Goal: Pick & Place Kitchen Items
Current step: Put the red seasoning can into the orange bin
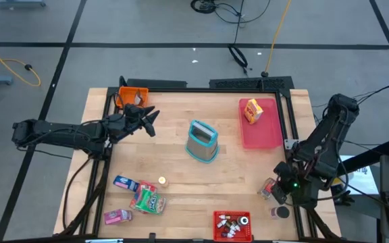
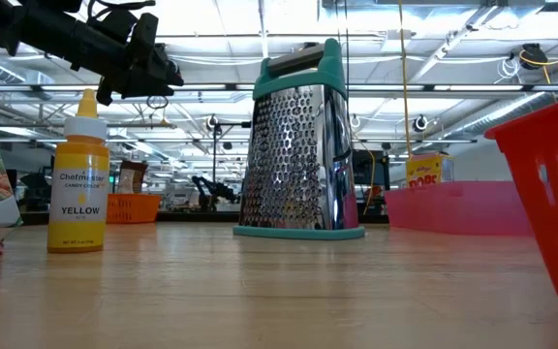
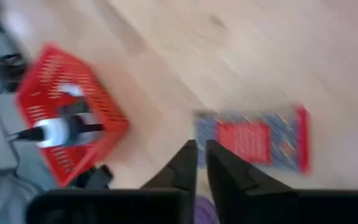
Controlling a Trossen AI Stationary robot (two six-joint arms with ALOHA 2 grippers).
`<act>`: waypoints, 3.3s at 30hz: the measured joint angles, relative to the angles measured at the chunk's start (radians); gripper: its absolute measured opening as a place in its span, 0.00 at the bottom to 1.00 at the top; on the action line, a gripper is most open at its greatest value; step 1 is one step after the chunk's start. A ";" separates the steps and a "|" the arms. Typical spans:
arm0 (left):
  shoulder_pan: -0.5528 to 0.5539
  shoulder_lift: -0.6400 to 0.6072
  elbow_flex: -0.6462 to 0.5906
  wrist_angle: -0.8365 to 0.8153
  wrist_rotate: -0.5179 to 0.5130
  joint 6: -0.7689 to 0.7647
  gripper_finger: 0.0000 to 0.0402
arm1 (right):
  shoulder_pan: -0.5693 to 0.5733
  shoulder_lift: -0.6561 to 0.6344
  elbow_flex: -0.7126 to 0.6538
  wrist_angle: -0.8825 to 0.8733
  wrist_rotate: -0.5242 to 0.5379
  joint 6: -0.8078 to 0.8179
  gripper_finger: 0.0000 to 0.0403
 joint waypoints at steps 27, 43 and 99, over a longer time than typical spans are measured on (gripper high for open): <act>0.000 0.000 0.000 0.004 -0.001 -0.077 0.39 | -0.043 -0.003 0.005 0.303 -0.039 -1.560 0.00; 0.000 0.000 0.000 0.004 -0.010 -0.104 0.39 | -0.087 -0.003 0.005 0.298 -0.022 -1.482 0.07; 0.000 0.000 0.000 0.001 -0.026 -0.121 0.39 | -0.095 0.000 -0.249 0.199 -0.172 -1.431 0.42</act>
